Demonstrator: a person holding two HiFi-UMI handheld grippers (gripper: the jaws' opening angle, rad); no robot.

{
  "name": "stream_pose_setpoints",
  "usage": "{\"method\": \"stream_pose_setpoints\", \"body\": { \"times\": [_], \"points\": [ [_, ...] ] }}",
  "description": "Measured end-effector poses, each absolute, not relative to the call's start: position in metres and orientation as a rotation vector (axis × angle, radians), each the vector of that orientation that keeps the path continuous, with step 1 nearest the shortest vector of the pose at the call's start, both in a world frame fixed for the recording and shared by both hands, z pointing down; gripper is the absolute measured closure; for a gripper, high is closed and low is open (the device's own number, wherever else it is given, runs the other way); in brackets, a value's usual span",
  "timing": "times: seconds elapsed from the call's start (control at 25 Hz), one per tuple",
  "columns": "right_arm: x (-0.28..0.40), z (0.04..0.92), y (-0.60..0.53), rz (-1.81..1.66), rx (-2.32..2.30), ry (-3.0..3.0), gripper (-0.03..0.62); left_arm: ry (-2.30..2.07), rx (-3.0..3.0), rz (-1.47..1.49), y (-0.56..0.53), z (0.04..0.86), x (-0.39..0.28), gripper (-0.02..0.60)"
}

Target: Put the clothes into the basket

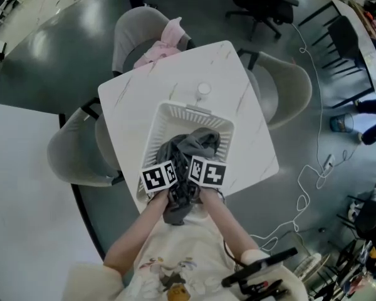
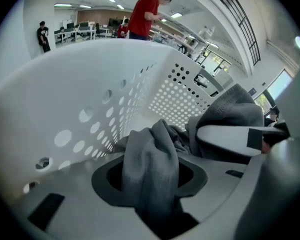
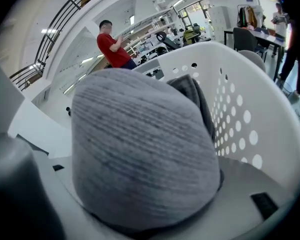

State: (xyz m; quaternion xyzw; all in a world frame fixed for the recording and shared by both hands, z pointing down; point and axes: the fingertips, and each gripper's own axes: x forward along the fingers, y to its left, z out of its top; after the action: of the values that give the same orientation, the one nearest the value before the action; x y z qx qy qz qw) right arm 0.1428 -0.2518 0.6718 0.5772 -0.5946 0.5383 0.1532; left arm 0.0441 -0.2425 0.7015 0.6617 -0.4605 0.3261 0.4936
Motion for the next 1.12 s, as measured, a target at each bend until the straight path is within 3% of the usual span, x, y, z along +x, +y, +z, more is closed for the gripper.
{"method": "stream_pose_setpoints", "body": {
  "times": [0.56, 0.76, 0.96, 1.04, 1.12],
  "points": [
    [0.147, 0.730, -0.266, 1.562, 1.583, -1.595, 0.279, -1.096, 1.580, 0.894, -0.248, 0.741, 0.053, 0.413],
    [0.146, 0.728, -0.273, 1.580, 1.593, -1.638, 0.255, -1.060, 1.675, 0.882, -0.252, 0.718, 0.057, 0.406],
    [0.145, 0.723, -0.271, 1.611, 1.595, -1.653, 0.232, -1.024, 1.743, 0.817, -0.244, 0.681, 0.059, 0.319],
    [0.145, 0.719, -0.274, 1.621, 1.603, -1.667, 0.229, -1.000, 1.773, 0.770, -0.243, 0.666, 0.060, 0.257],
    [0.145, 0.715, -0.274, 1.622, 1.609, -1.675, 0.229, -0.999, 1.808, 0.731, -0.243, 0.649, 0.059, 0.240]
  ]
}}
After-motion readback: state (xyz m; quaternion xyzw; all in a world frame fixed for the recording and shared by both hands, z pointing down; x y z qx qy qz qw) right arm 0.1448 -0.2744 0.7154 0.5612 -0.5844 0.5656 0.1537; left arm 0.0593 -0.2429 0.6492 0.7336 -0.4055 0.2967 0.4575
